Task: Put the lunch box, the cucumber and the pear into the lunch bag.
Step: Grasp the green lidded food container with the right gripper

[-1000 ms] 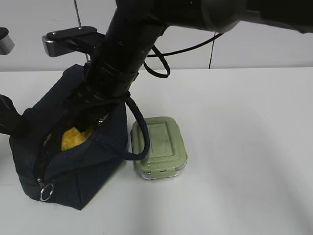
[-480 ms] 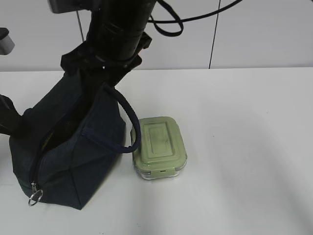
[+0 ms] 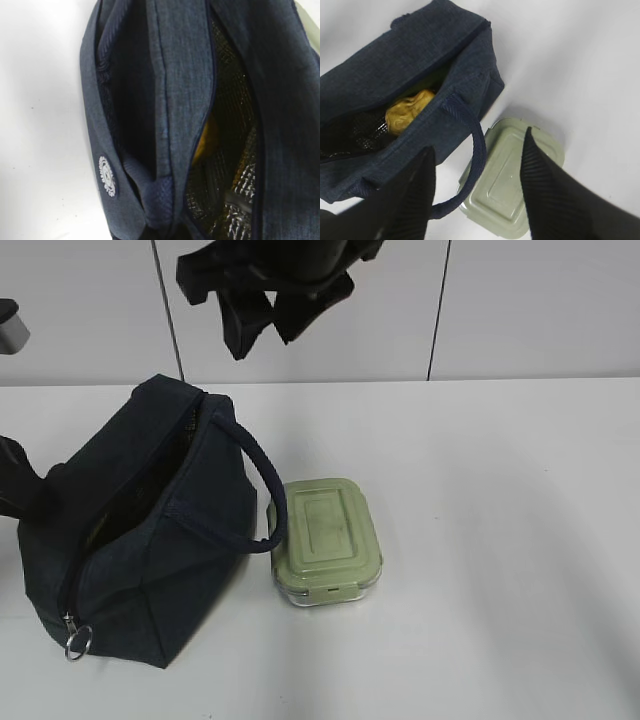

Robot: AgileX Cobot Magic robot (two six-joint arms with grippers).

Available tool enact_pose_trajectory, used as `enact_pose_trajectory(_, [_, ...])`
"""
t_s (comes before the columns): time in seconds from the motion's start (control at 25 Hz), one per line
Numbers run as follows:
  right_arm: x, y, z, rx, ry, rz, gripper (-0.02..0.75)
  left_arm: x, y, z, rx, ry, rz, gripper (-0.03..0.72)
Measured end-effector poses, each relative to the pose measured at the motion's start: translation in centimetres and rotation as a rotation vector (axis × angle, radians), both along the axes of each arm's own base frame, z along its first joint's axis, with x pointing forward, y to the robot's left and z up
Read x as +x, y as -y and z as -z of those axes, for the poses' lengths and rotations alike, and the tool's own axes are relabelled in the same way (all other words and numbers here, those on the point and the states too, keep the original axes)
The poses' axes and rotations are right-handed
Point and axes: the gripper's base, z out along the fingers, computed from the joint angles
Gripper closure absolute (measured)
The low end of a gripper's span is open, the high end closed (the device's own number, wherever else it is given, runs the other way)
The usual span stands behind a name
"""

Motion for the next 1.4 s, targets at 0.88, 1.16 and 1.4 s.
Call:
enact_pose_trajectory(0.88, [3.0,11.2,12.1,0.000,-0.488,0.273,0.314,-0.1,0.0,0.0,0.000,-0.014,0.004,0.686])
enact_pose_trajectory(1.16, [3.1,10.9,12.3,0.040,-0.511,0.259,0.314,-0.1,0.0,0.0,0.000,-0.014,0.004,0.686])
enact_pose_trajectory(1.4, [3.5,10.7,13.9,0.034,-0.546,0.253,0.314,-0.1,0.0,0.0,0.000,-0.014,0.004,0.686])
